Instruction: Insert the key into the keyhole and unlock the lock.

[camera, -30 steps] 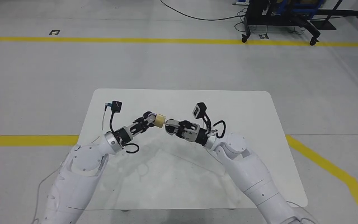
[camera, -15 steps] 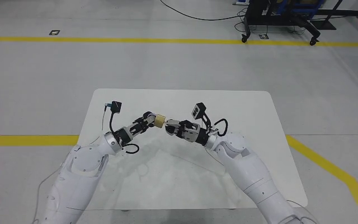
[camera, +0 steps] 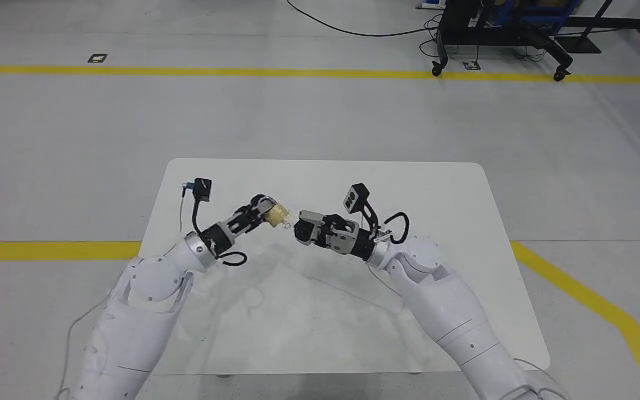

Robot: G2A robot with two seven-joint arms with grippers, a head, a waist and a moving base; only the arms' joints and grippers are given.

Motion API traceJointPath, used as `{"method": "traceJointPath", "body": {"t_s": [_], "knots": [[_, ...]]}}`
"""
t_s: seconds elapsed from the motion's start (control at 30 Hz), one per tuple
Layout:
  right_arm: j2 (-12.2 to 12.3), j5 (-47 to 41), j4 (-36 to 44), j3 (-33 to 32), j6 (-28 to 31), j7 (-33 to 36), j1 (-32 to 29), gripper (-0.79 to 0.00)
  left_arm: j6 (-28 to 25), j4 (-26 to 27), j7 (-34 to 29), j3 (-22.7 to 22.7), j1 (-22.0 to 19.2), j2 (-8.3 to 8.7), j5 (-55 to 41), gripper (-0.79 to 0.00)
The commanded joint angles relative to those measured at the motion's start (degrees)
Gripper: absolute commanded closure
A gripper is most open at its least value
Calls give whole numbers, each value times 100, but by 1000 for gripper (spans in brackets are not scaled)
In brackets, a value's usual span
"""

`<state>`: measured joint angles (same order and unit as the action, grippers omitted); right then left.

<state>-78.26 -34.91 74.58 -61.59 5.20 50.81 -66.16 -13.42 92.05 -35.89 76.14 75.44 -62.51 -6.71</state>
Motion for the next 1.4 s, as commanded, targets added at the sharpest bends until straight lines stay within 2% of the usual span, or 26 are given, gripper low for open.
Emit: {"method": "traceJointPath", "body": {"t_s": [0.0,0.07,0.1,0.13,0.23,0.33,0.43,0.5,0.87,1.2,1.37], "knots": [[6,6,22,-6,-14,11,-11,-289,319,-64,-69,-2,-22,-8,-259,0],[15,26,64,-14,-21,21,-30,-92,726,-142,-139,0,-80,-18,-535,0],[21,45,95,-23,-9,19,-42,-22,995,-188,-215,-4,-112,-27,-789,0],[25,69,151,-36,53,12,-54,0,1248,-240,-286,4,-154,-35,-1031,0],[44,430,362,-43,527,-77,-125,0,2038,-444,-514,34,-287,-60,-1813,0],[68,1296,599,47,1025,-331,-176,0,2812,-644,-714,88,-396,-89,-2690,0],[70,2374,821,174,1404,-1046,-261,0,3358,-802,-873,114,-509,-96,-3132,0],[49,2534,863,297,1506,-1219,-284,0,3554,-877,-951,128,-559,-104,-3388,0],[-37,2770,643,607,2049,-1617,-95,0,3658,-945,-1058,107,-640,-85,-3470,0],[-151,2691,49,840,1977,-1922,251,0,3539,-879,-1103,62,-611,-63,-3356,0],[-165,2647,10,840,2072,-1948,272,0,3492,-856,-1103,72,-594,-55,-3377,0]]}}
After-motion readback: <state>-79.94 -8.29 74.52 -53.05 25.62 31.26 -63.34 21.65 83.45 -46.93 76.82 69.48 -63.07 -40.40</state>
